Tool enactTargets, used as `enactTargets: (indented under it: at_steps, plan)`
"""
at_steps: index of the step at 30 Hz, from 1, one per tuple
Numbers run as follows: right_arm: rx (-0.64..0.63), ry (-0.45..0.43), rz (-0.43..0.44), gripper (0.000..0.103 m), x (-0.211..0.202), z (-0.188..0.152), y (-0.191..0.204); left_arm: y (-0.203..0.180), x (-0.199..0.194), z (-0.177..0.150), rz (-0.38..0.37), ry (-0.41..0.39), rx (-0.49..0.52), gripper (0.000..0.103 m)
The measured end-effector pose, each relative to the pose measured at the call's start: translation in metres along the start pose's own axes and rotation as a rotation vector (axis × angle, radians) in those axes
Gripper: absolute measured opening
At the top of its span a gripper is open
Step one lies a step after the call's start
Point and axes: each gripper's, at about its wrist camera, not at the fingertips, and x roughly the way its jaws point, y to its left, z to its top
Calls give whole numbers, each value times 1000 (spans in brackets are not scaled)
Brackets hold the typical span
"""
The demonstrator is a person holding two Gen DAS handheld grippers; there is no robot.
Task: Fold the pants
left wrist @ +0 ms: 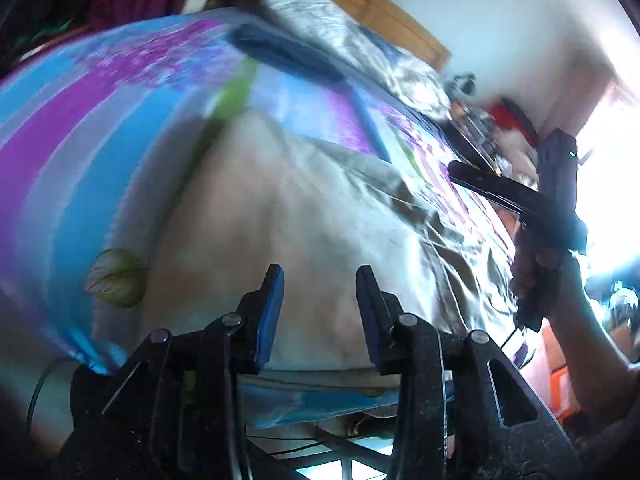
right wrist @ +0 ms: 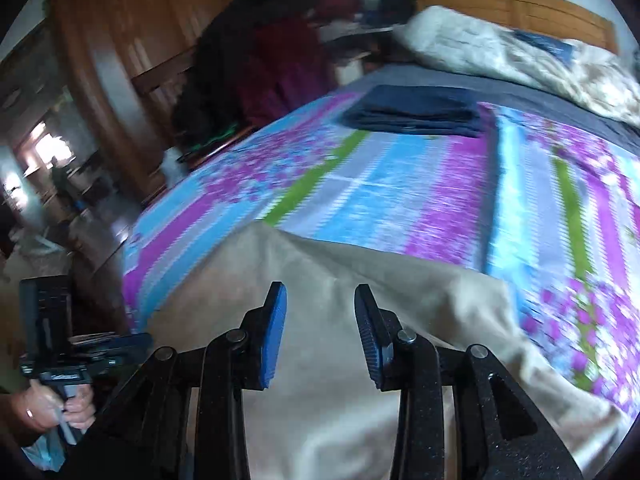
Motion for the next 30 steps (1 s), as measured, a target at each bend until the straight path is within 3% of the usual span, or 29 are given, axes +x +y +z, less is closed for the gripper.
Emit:
enactTargets:
  at_steps: [2, 4, 7, 9, 10, 12, 14, 15, 17, 20, 22, 23, 24, 25, 28, 29, 30]
  plan:
    - [-42, 82, 88, 41, 51, 22, 32, 32, 6, -1, 19, 37, -105, 36]
    - [-92, 180, 130, 40, 104, 30, 58, 58, 16, -10, -1, 66, -190, 22]
    - [-109, 289, 94, 11, 183, 37, 57, 77, 18, -13, -88, 25, -327, 19]
    - [-87, 282, 53, 0, 218, 46, 40, 81, 15, -16, -109, 13, -352, 13]
    - [-50, 267, 64, 0, 228, 54, 31, 78, 16, -17, -105, 12, -347, 8]
    - [-24, 248, -96, 0, 235, 65, 14, 80, 17, -18, -116, 22, -357, 5]
    - [40, 197, -155, 5, 225, 77, 6, 85, 16, -18, -118, 36, -357, 2]
    - [66, 156, -113, 10, 210, 80, 8, 84, 12, -17, -113, 34, -344, 2]
    - [47, 101, 45, 10, 179, 75, 29, 77, -6, -14, -58, -6, -267, 2]
    - [-59, 191, 214, 10, 170, 44, 74, 68, -11, -15, -59, 3, -164, 7]
    - [-149, 265, 237, 9, 186, 19, 91, 72, 1, -18, -66, 41, -165, 8]
    - [-193, 293, 185, 0, 200, 9, 91, 76, 10, -18, -75, 69, -193, 6]
    - [-188, 300, 175, 0, 212, 6, 84, 85, 16, -19, -111, 77, -253, 4]
    - [-103, 258, 224, 0, 215, 13, 70, 93, 17, -19, -132, 74, -300, 2]
    - [39, 163, 94, 0, 218, 41, 38, 98, 19, -18, -153, 70, -316, 2]
    - [24, 138, -23, 0, 214, 49, 37, 93, 18, -17, -127, 65, -289, 2]
    - [-15, 140, -137, 8, 210, 54, 40, 88, 17, -18, -109, 65, -268, 2]
